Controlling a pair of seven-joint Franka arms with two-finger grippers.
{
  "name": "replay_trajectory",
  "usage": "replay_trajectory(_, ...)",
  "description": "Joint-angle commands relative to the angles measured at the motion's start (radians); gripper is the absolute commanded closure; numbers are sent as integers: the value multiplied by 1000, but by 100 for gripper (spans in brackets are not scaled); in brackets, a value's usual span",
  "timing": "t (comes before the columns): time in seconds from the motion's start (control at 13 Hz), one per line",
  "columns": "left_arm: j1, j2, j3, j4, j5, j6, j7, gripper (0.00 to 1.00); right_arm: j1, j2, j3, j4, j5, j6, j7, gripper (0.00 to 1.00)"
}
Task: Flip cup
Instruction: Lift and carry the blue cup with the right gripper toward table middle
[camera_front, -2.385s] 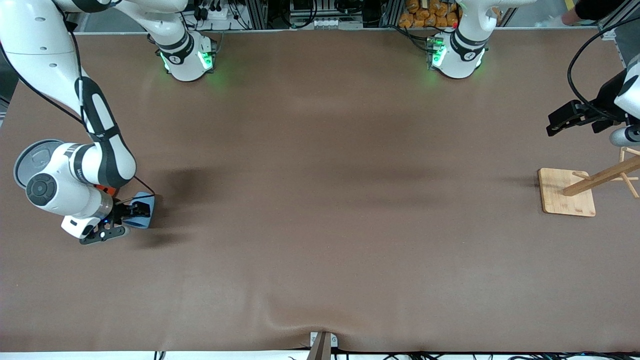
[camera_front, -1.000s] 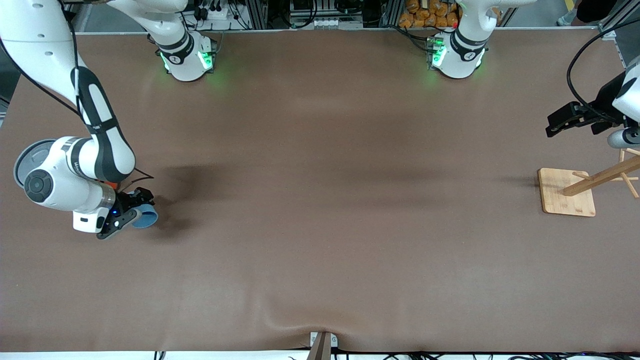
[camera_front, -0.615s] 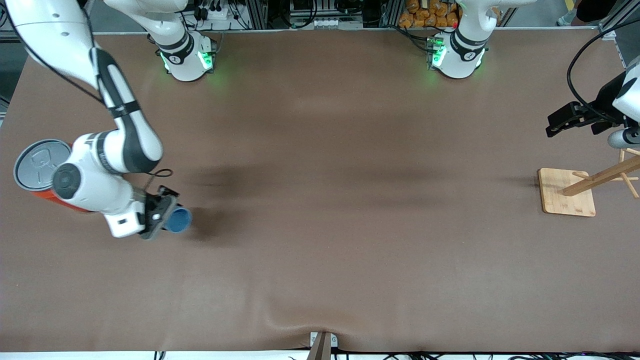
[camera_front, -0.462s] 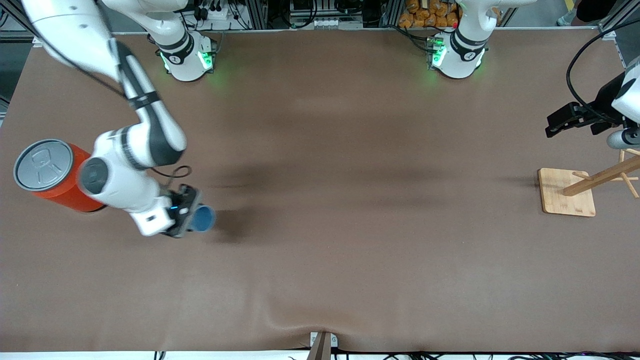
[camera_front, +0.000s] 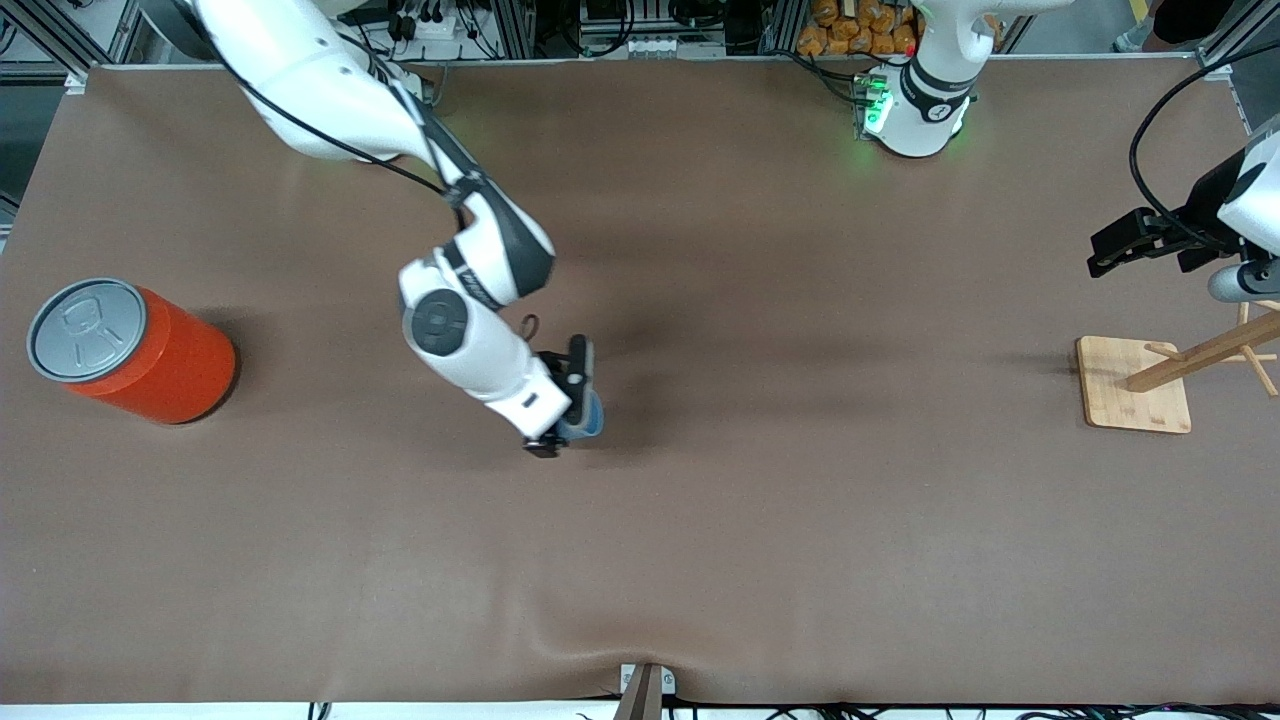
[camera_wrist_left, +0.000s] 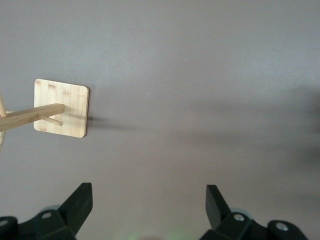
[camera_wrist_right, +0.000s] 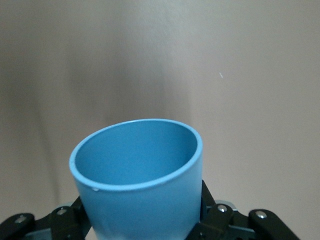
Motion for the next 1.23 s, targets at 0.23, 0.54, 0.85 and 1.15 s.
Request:
replay_trajectory(0.23,13,5,-5,13,-20,-14,22,0,341,194,-254,229,-45,-7,161,58)
replay_trajectory(0.54,13,13,-5,13,-33,-14,23,0,388,231,-296,240,-46,1,216,53)
replay_trajectory(0.85,15,13,-3,13,-33,-14,37,0,397,223,-296,240,-48,0,245,0)
replay_trajectory(1.15,15,13,-3,13,-33,-14,37,0,409,164,-291,238,-26,-55,247,0)
